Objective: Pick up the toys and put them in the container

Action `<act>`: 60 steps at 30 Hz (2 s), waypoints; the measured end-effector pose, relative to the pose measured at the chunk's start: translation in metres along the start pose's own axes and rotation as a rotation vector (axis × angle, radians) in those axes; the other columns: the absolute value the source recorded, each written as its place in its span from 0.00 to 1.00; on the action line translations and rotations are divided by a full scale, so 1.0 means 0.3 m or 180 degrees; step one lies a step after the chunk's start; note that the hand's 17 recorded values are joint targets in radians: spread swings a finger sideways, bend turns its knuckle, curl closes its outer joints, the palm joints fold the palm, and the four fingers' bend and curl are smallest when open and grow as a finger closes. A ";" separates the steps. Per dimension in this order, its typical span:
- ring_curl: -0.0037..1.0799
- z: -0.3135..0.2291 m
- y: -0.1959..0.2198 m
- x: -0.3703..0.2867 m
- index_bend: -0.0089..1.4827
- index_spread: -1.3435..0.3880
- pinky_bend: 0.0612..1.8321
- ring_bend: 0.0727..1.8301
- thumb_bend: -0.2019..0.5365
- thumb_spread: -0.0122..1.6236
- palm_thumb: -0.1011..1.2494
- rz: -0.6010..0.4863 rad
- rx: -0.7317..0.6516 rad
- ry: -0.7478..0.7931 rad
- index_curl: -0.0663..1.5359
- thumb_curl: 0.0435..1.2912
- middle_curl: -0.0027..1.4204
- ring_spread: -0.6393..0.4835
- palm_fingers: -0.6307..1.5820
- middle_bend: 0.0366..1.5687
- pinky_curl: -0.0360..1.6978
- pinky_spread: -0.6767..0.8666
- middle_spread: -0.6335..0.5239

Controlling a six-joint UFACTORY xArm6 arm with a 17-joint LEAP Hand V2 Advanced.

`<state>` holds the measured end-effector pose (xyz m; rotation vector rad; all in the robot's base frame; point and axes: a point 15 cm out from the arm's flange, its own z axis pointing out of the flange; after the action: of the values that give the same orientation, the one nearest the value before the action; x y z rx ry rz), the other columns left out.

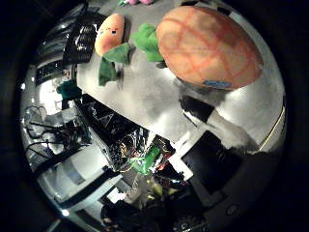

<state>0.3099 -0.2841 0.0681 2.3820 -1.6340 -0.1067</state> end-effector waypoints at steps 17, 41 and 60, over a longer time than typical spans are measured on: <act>0.44 -0.029 -0.032 0.050 0.48 0.53 0.52 0.57 0.24 0.55 0.73 -0.0013 0.0212 0.0190 0.36 0.31 0.41 0.35 0.97 0.57 0.28 0.15 0.36; 0.56 -0.653 -0.233 -0.246 0.78 0.65 0.68 0.78 0.25 0.52 0.85 -0.0044 0.0880 0.0027 0.48 0.47 0.45 0.42 0.82 0.84 0.51 0.32 0.47; 0.53 -0.998 -0.726 -1.168 0.74 0.65 0.59 0.78 0.23 0.59 0.78 -0.0746 0.1442 -0.0222 0.46 0.45 0.42 0.42 0.81 0.84 0.59 0.29 0.47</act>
<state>0.4385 0.1633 0.2754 2.9343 -1.5304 0.1579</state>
